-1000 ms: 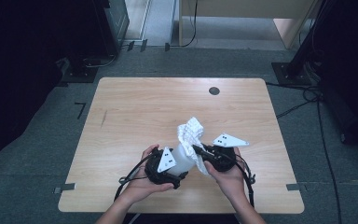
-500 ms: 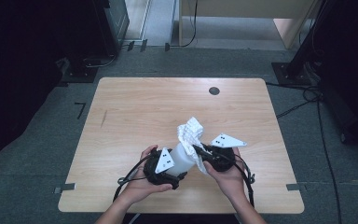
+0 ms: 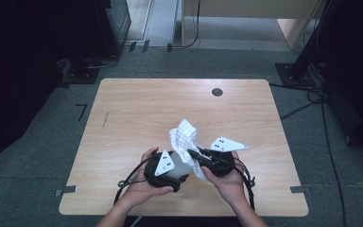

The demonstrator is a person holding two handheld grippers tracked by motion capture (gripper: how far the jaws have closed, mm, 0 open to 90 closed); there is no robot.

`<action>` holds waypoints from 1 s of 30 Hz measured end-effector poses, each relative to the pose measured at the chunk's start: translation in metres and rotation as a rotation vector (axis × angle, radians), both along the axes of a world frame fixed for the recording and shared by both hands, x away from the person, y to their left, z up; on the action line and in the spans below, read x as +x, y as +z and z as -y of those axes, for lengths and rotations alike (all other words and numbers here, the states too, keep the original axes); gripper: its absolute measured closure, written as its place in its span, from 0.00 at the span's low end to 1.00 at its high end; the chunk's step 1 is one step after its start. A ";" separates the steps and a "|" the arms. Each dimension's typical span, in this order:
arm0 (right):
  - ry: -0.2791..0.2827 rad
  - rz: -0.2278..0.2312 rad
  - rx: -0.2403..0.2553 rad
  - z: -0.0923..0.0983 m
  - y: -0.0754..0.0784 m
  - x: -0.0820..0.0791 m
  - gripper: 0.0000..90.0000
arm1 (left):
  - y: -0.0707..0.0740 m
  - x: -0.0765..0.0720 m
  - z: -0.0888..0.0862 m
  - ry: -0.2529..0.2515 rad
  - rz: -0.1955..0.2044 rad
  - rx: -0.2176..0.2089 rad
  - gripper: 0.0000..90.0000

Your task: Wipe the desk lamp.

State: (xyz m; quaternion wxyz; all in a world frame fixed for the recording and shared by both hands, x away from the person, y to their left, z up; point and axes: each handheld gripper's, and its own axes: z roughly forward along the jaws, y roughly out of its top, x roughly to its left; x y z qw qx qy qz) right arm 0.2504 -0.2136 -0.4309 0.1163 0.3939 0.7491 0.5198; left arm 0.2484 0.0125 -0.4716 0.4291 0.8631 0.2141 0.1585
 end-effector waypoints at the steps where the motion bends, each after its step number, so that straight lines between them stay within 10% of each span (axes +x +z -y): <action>1: -0.017 -0.017 -0.002 0.004 -0.004 0.003 0.88 | 0.000 0.000 -0.001 0.001 0.000 -0.003 0.09; 6: -0.039 -0.052 0.028 0.015 -0.010 0.008 0.88 | -0.003 0.002 -0.004 0.007 0.007 -0.029 0.09; 18: 0.018 0.036 0.066 0.008 0.000 -0.003 0.88 | -0.020 0.015 -0.006 0.116 0.021 -0.135 0.09; 30: 0.002 0.084 0.077 0.004 0.003 -0.009 0.88 | -0.008 0.017 -0.022 0.163 0.041 -0.254 0.09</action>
